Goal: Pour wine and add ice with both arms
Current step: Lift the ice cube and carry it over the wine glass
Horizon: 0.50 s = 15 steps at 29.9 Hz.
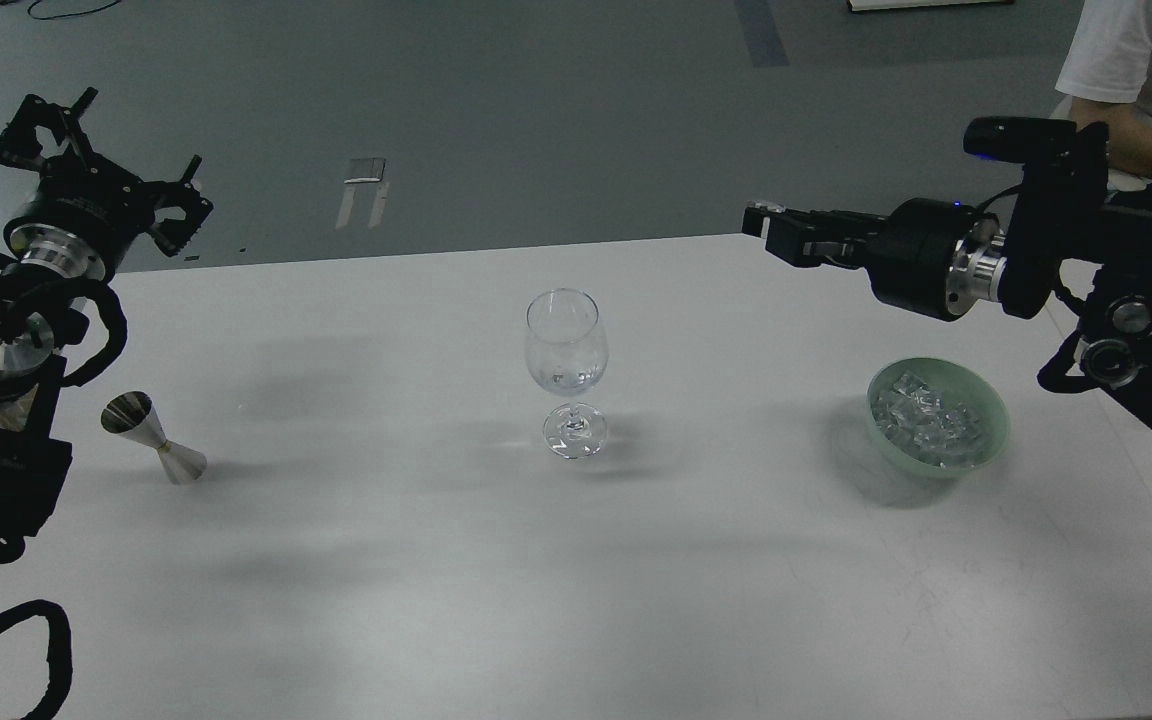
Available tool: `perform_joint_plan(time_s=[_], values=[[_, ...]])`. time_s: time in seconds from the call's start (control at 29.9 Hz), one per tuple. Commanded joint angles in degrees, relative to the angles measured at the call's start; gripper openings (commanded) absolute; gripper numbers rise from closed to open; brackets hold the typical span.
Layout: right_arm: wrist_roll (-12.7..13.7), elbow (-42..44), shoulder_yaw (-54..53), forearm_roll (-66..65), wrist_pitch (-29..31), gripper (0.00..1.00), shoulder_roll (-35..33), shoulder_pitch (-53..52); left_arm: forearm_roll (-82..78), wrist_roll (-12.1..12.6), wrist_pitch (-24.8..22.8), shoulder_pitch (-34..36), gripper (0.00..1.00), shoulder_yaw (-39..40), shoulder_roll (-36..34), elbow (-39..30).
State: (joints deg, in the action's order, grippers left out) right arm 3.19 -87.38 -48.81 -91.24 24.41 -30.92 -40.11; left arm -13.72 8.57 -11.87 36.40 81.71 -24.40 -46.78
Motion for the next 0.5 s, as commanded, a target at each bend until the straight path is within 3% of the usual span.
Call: perform_joint_plan(time_s=[0.0,0.23,0.47], values=[[1.2,-0.3,0.0,-0.1,0.0,0.00,4.7,-0.6,0.0,0.0,0.0,0.0,0.99,0.0,-0.5,0.0],[1.6,-2.4,0.0,-0.1,0.1,0.00,7.7,-0.9,0.0,-0.2,0.0,-0.1,0.99,0.0,-0.4,0.0],[4.0,-2.2,0.5,-0.2,0.2,0.00,11.1,-1.6,0.0,-0.3,0.0,0.0,0.99,-0.1,0.0,0.0]])
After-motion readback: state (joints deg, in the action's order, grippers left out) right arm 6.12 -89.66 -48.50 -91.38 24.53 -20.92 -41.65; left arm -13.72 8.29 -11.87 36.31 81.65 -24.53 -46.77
